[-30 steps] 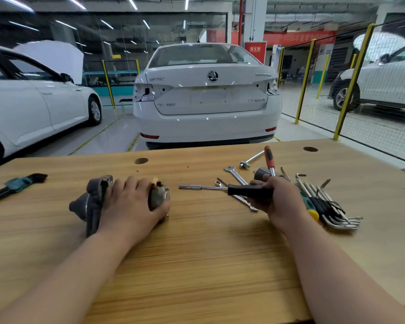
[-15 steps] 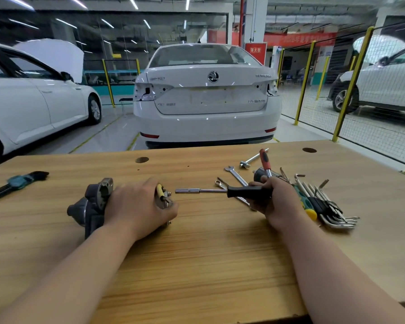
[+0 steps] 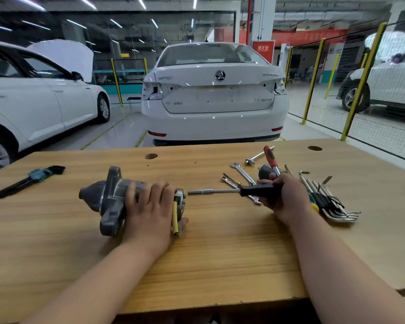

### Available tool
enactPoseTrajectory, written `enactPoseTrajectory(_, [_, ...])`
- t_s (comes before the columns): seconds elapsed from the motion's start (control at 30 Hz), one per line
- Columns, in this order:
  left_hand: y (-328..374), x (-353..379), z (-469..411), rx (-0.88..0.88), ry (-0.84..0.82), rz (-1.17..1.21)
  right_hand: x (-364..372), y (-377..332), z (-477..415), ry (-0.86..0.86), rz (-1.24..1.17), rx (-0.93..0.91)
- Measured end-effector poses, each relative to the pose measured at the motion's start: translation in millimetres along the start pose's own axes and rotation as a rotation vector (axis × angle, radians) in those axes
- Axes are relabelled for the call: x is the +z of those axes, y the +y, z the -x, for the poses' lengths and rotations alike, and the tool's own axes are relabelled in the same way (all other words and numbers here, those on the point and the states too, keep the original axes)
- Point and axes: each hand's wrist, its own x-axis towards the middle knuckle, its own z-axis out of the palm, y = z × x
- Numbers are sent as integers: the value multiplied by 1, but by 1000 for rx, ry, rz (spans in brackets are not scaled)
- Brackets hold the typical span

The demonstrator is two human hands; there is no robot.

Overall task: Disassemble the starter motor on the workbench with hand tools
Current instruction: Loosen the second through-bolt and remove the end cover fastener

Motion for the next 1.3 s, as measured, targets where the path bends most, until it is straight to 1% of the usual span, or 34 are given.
enactPoseTrajectory(0.03, [1,2,4,-20,-40,-34,0,-1,1,-1,8,5])
enactPoseTrajectory(0.1, [6,7,13,-69,-75,-20,1,-2,3,-12,27,18])
enactPoseTrajectory(0.17, [8,7,15,-94,-85,29,2,-2,7,-21,51,17])
enactPoseTrajectory(0.2, [5,5,11,-78,-73,31,2,-2,8,-26,58,11])
enactPoseTrajectory(0.27, [-6,0,-1,-29,-61,-22,2,-2,9,-27,57,4])
enactPoseTrajectory(0.37, [-13,-2,-14,-79,-116,-121,4,-3,12,-12,27,13])
enactPoseTrajectory(0.43, [-10,1,-19,-69,-126,-178,4,-4,12,8,-9,25])
enactPoseTrajectory(0.6, [-20,5,-29,47,-65,-116,5,-2,10,27,-2,19])
enactPoseTrajectory(0.67, [-21,10,-33,66,-43,-96,5,-1,10,24,11,16])
enactPoseTrajectory(0.9, [-21,14,-40,42,-39,-30,4,2,4,43,4,-13])
enactPoseTrajectory(1.07, [-22,13,-35,70,-20,54,7,6,2,11,2,-54])
enactPoseTrajectory(1.3, [-22,9,-45,27,-104,80,3,8,-4,24,-30,-62])
